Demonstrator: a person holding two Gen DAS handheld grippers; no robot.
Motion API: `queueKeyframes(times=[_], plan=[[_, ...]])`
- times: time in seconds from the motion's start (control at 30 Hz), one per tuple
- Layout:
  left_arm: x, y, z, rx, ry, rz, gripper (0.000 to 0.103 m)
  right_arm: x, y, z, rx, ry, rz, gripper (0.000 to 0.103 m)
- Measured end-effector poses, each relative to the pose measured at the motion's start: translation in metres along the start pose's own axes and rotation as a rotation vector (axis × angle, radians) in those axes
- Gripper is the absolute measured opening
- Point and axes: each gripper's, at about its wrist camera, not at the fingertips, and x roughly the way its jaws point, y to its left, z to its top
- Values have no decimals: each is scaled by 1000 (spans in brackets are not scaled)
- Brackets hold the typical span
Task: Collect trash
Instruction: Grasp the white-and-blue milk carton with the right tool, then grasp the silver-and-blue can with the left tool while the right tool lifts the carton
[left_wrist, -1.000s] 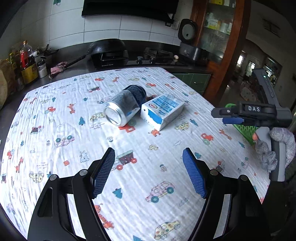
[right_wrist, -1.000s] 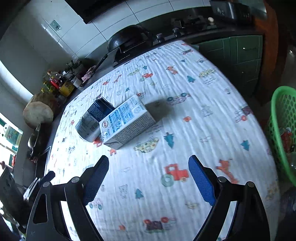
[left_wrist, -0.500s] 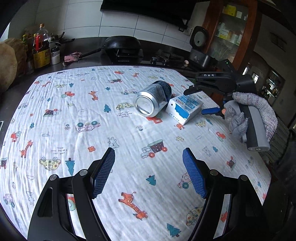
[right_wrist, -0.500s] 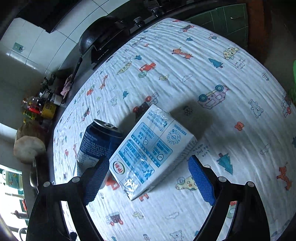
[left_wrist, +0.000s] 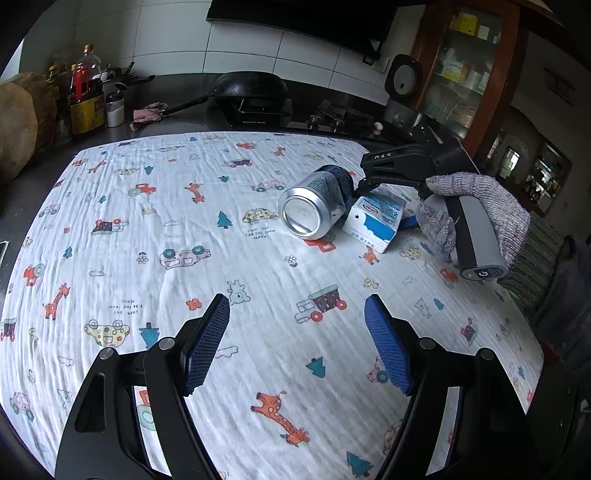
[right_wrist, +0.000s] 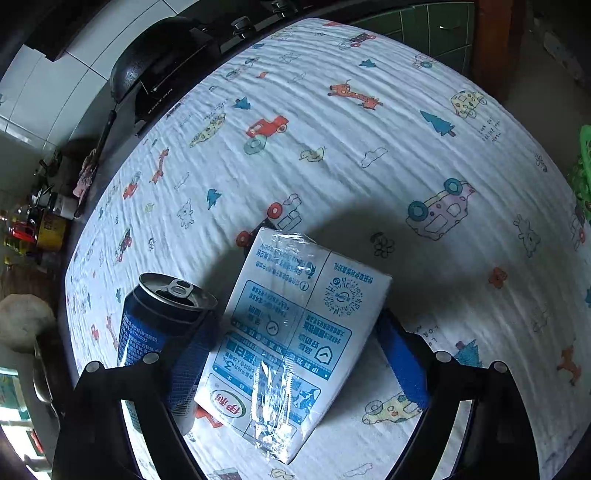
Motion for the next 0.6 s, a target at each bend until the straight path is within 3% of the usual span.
queueKeyframes(times=[0.2, 0.37, 0.6], plan=[[6, -1, 9, 4, -2, 24, 75, -4, -4, -3, -61, 32, 24, 82], [21, -11, 24, 66, 11, 77, 75, -15, -21, -17, -132, 64, 105, 80], [59, -24, 54, 97, 41, 66, 78, -42, -52, -35, -242, 66, 205, 79]])
